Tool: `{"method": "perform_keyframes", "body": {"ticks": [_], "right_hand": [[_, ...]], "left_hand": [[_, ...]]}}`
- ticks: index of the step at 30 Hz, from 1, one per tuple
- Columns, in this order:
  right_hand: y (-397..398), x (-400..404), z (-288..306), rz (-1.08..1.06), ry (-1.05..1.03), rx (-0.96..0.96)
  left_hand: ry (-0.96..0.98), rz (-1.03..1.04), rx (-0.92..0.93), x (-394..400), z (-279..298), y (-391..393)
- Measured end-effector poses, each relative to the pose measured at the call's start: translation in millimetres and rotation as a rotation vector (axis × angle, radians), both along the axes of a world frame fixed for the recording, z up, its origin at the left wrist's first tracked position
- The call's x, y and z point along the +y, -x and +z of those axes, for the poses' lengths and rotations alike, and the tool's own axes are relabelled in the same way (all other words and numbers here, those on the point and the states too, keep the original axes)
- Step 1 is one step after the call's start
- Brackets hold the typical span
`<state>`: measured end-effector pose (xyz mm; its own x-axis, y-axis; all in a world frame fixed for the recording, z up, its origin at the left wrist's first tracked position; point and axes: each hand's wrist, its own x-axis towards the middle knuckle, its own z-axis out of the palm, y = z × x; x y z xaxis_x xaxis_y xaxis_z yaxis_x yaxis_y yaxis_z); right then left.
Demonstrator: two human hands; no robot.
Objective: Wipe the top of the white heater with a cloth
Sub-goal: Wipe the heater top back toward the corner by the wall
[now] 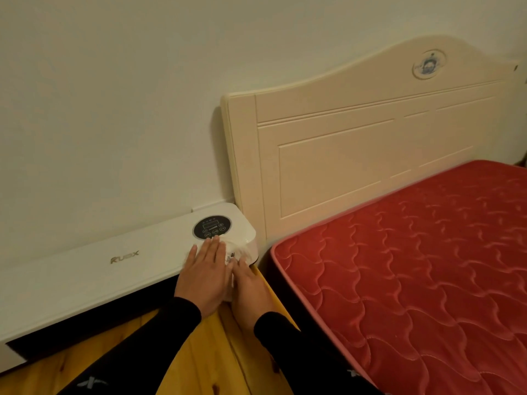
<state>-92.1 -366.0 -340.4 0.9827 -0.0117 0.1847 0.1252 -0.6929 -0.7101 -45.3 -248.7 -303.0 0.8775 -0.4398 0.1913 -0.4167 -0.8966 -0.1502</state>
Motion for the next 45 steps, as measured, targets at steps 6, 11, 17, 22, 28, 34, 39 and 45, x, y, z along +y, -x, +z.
{"method": "perform_keyframes", "body": {"ticks": [6,11,17,22,28,34,39,45], "right_hand": [[-4.6,-20.2,-2.1,-0.091,0.153,0.059],[-16.4,-42.7,0.5,-0.071,0.296,-0.078],[-47.6,-67.3,21.7,0.053,0.545,-0.154],[-75.5,-76.1,34.8,0.123,0.687,-0.102],[-90.0,-70.5,31.7,0.145,0.7,-0.07],[-90.4,-67.6,32.3,0.141,0.777,-0.078],[-88.9,-68.8,34.0,0.147,0.88,-0.127],[-94.7,-55.3,32.0,0.182,0.953,-0.144]], "left_hand": [[-0.021,0.003,-0.075,-0.4,-15.7,-7.1],[-0.11,-0.011,-0.126,-18.0,-17.0,-18.2],[-0.242,-0.117,-0.168,-26.4,-12.0,-34.0],[-0.326,-0.244,-0.116,-22.7,0.0,-47.0],[-0.369,-0.245,-0.004,-12.1,22.8,-48.9],[-0.092,-0.102,-0.036,-30.8,1.4,-18.3],[-0.129,-0.043,-0.103,-20.2,-10.9,-26.1],[-0.209,-0.076,-0.128,-7.7,-8.5,-24.6]]}}
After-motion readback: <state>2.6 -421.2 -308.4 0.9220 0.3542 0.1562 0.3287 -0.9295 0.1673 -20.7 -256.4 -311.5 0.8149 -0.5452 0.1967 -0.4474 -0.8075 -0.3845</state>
